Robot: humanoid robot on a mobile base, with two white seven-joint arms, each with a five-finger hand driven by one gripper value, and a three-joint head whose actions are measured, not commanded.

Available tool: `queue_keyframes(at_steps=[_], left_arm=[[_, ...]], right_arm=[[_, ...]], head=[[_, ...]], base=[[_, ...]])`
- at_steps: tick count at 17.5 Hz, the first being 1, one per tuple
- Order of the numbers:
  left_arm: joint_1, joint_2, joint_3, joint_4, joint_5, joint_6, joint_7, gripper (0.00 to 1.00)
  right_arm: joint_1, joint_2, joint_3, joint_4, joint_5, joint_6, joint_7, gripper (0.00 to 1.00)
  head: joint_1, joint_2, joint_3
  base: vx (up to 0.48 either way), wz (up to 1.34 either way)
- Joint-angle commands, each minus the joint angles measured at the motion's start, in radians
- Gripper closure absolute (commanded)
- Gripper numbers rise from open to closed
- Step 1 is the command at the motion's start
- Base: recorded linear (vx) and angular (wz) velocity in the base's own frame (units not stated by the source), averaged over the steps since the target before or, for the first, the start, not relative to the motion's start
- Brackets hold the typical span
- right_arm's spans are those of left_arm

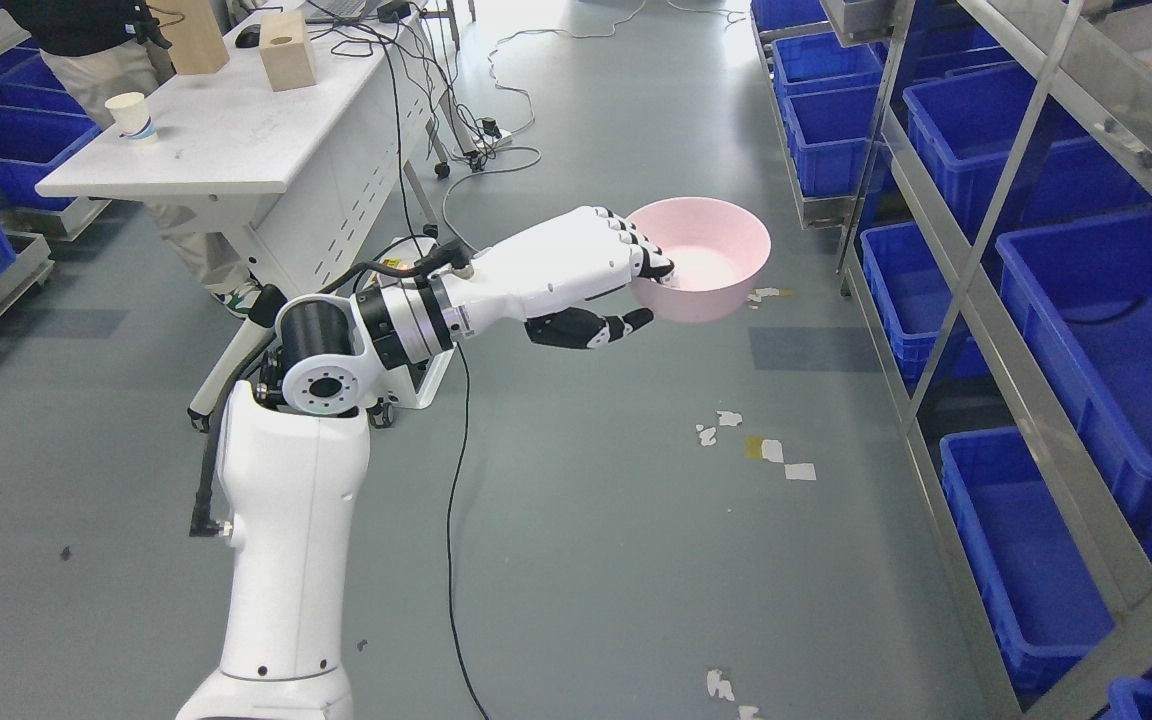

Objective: Stack pink IKEA bowl on shelf middle layer
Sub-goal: 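Hold the pink bowl raised in the left hand while driving to the shelf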

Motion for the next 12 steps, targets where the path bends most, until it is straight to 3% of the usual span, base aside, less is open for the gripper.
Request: queue_keyframes(at_steps=[1,12], left_arm=[[0.002,0.018,0.026,-0.007,0.000,0.000,0.001,0.99],[0.004,0.018,0.045,-0.007,0.000,0.000,0.000,0.98]], right_arm=[[0.022,-0.018,0.000,-0.017,0.000,0.000,0.000,0.00],[0.022,-0.018,0.000,-0.017,0.000,0.000,0.000,0.00]], head=[[0.0000,0.000,0.000],[0.0000,0.000,0.000]], base=[[0.276,-0.04],[0.305,-0.10]])
